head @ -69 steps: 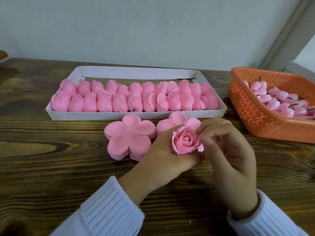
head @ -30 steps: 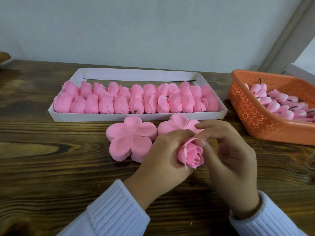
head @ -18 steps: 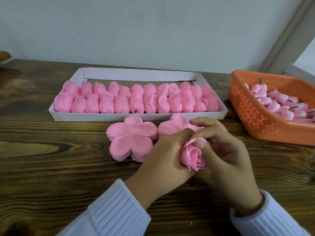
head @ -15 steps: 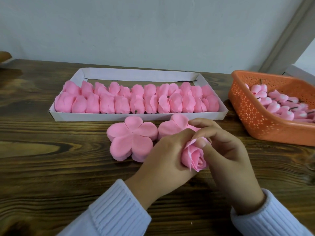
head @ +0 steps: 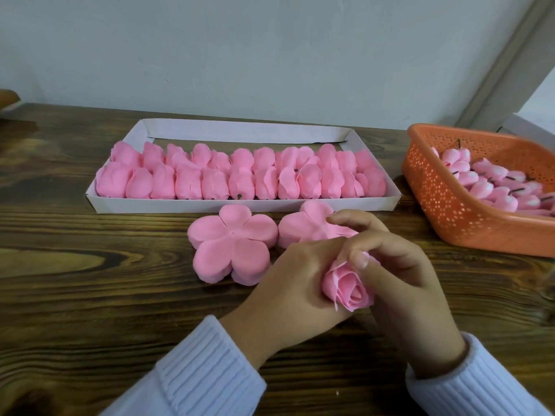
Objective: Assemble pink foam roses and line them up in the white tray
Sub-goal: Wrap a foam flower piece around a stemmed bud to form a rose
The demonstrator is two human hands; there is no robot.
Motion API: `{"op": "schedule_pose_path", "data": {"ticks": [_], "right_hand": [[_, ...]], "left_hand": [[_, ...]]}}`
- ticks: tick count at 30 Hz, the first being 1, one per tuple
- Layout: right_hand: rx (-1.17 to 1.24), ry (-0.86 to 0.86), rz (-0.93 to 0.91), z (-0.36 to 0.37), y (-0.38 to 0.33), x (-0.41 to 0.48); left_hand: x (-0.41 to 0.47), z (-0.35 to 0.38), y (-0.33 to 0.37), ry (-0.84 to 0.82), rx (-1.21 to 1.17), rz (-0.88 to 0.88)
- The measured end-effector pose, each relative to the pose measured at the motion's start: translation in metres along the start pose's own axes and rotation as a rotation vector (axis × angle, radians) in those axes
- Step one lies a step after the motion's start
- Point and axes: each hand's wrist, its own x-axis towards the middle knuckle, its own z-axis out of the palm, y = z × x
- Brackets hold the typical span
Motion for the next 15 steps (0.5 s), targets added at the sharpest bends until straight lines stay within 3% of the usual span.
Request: {"op": "schedule_pose_path", "data": {"ticks": [6,15], "right_hand": [[0.041,0.02,0.044,-0.0007,0.0016,-0.0007],[-0.099,-0.026,-0.011,0.0013,0.0004,-0.0012]], "left_hand": [[-0.0001,0.0005,0.0027,-0.027,0.001,0.045],[-0.0008,0.0014,0.001,0.029,0.012,0.012]]}}
